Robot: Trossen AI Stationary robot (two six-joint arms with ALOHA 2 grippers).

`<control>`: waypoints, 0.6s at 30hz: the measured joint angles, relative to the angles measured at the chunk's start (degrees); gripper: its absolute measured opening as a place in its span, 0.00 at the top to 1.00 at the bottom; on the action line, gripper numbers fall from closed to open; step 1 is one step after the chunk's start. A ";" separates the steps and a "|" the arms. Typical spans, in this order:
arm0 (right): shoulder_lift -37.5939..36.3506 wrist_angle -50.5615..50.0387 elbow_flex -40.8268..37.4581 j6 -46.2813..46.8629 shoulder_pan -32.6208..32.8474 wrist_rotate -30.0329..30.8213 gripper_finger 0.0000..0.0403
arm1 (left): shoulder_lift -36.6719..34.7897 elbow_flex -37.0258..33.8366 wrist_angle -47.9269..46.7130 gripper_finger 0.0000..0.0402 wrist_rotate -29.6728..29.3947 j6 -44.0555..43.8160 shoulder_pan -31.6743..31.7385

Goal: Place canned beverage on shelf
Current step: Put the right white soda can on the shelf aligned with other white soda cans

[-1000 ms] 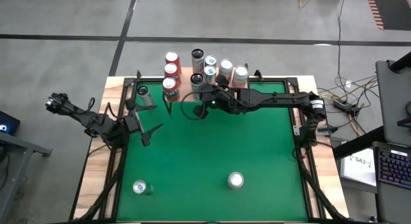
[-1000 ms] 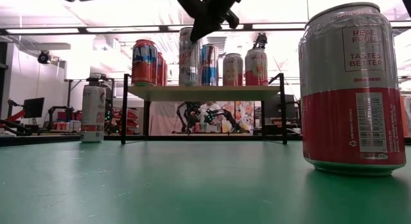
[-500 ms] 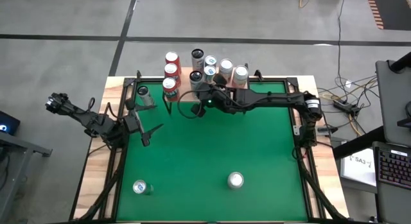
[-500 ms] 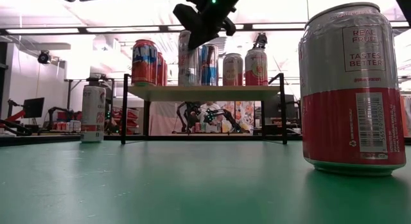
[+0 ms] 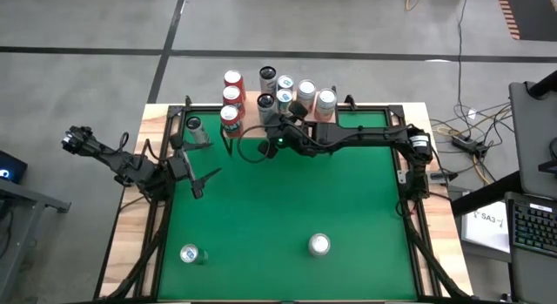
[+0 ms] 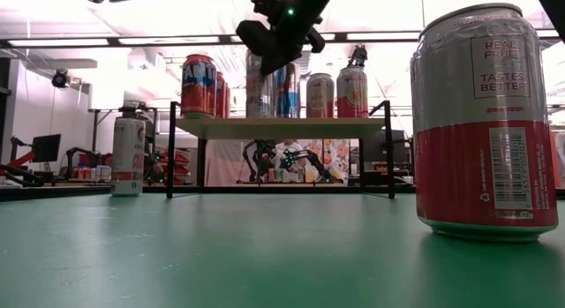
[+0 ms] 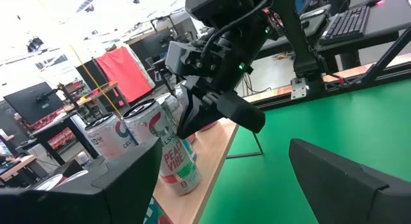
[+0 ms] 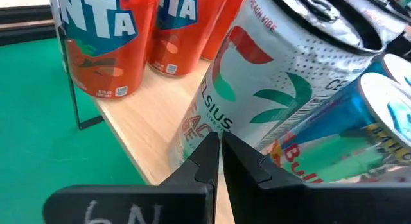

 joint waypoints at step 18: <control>2.43 7.08 0.15 -0.06 0.54 2.38 0.97 | 0.04 0.00 -0.17 0.19 0.00 -0.66 -0.01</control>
